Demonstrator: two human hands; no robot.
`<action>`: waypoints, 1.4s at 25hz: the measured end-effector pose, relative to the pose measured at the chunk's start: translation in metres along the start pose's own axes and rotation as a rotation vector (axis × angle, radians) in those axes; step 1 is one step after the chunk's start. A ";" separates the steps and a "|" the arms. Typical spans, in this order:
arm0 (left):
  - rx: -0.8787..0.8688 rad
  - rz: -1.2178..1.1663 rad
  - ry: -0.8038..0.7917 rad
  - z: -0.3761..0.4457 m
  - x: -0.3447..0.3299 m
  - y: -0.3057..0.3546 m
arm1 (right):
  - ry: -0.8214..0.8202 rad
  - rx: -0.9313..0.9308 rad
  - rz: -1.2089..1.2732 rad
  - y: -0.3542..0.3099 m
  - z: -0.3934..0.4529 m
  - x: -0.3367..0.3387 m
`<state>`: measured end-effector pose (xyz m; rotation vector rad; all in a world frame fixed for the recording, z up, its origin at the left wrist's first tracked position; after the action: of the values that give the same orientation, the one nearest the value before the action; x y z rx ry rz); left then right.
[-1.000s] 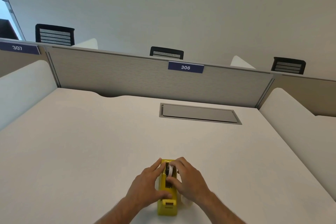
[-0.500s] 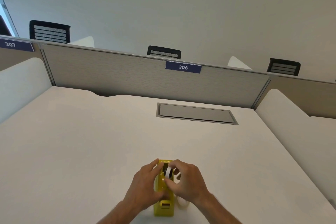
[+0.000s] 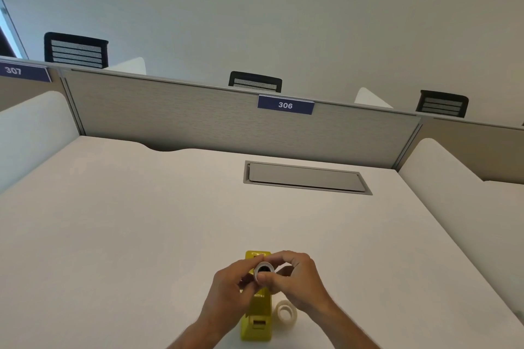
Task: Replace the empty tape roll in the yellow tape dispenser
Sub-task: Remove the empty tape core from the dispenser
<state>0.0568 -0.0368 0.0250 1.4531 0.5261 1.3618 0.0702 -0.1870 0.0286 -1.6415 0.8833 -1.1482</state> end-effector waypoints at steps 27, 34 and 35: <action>0.005 0.039 -0.048 0.011 0.001 -0.005 | 0.196 -0.117 0.326 0.029 -0.005 0.027; 0.077 0.079 -0.109 0.016 -0.010 -0.015 | 0.281 -0.303 -0.423 0.053 -0.007 0.049; 0.082 0.079 -0.116 0.016 -0.011 -0.016 | 0.284 -0.323 -0.457 0.056 -0.008 0.048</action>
<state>0.0738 -0.0466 0.0089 1.6245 0.4583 1.3208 0.0750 -0.2503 -0.0090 -2.0461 0.9336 -1.6496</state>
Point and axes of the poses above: each hand's wrist, its own z-axis towards the middle knuckle, its own x-axis out of the back of the hand, y = z × x, the point moved 9 cm from there along z, towards the middle knuckle, and after that the axes turned 12 degrees about -y, right-handed, at the moved point
